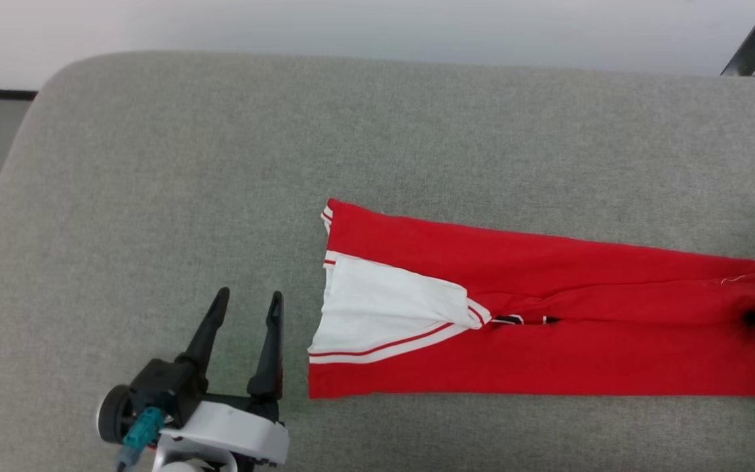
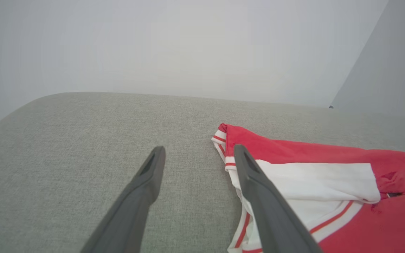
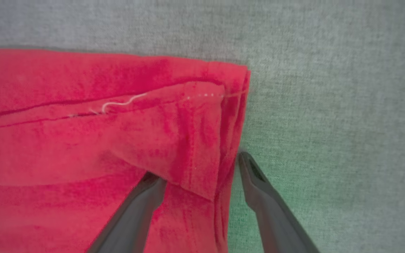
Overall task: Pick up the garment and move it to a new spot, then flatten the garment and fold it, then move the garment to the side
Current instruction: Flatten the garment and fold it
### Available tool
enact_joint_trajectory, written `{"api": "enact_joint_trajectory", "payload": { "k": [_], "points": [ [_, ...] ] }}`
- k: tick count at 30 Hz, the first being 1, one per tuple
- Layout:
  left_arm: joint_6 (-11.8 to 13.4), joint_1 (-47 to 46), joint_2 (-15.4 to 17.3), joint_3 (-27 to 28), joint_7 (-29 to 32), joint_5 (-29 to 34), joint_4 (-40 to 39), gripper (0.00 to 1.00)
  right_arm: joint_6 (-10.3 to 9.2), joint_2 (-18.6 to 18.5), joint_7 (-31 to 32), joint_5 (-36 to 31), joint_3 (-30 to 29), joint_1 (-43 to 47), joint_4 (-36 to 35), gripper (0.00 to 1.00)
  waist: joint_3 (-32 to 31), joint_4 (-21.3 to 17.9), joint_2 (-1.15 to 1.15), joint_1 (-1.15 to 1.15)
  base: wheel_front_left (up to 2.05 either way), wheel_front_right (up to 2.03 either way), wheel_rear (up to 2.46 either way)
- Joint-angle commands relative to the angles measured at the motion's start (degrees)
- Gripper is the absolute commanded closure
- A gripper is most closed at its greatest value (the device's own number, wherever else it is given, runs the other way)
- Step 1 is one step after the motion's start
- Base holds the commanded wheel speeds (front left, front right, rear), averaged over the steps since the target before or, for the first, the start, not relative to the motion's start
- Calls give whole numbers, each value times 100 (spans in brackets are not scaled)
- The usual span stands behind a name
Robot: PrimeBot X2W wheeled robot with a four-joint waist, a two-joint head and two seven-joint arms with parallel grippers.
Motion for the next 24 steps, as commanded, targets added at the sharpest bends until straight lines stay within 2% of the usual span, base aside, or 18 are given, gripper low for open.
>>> {"api": "enact_joint_trajectory", "payload": {
  "k": [1, 2, 3, 4, 6, 13, 16, 21, 24],
  "points": [
    [-90, -29, -113, 119, 4, 184, 69, 0, -9, 135, 32, -105, 9, -15, 160, 0, 97, 43, 0, 0, 0, 0, 0],
    [-142, -35, -209, 164, 4, 224, 100, 0, -9, 179, 41, -157, 9, -32, 226, 0, 128, 54, 0, 0, 0, 0, 0],
    [-195, -49, -274, 224, 3, 295, 125, 0, -9, 216, 81, -197, 38, -29, 279, 24, 149, 62, 0, 0, 0, 0, 0],
    [-245, -57, -333, 282, 3, 350, 150, 0, -9, 250, 106, -215, 102, -20, 316, 60, 165, 67, 0, 0, 0, 0, 0],
    [-351, -62, -465, 413, 3, 418, 191, 0, -9, 303, 83, -230, 90, -21, 381, 100, 199, 74, 0, 0, 0, 0, 0],
    [-700, -30, -789, 844, 3, 672, 318, 0, -9, 332, 20, -218, 145, 11, 468, 100, 219, 46, 0, 0, 0, 0, 0],
    [-774, -27, -850, 946, 3, 744, 342, 0, -9, 351, -79, -193, 137, 5, 457, 100, 210, 19, 0, 0, 0, 0, 0],
    [-930, 16, -993, 1176, 3, 889, 366, 0, -9, 334, -440, -52, -30, -91, 356, 100, 172, -98, 0, 0, 0, 0, 0],
    [-1013, 73, -1044, 1306, 3, 962, 363, 0, -16, 178, -615, -13, -250, -113, 293, 100, 145, -209, 0, 0, 0, 0, 0]
  ]
}}
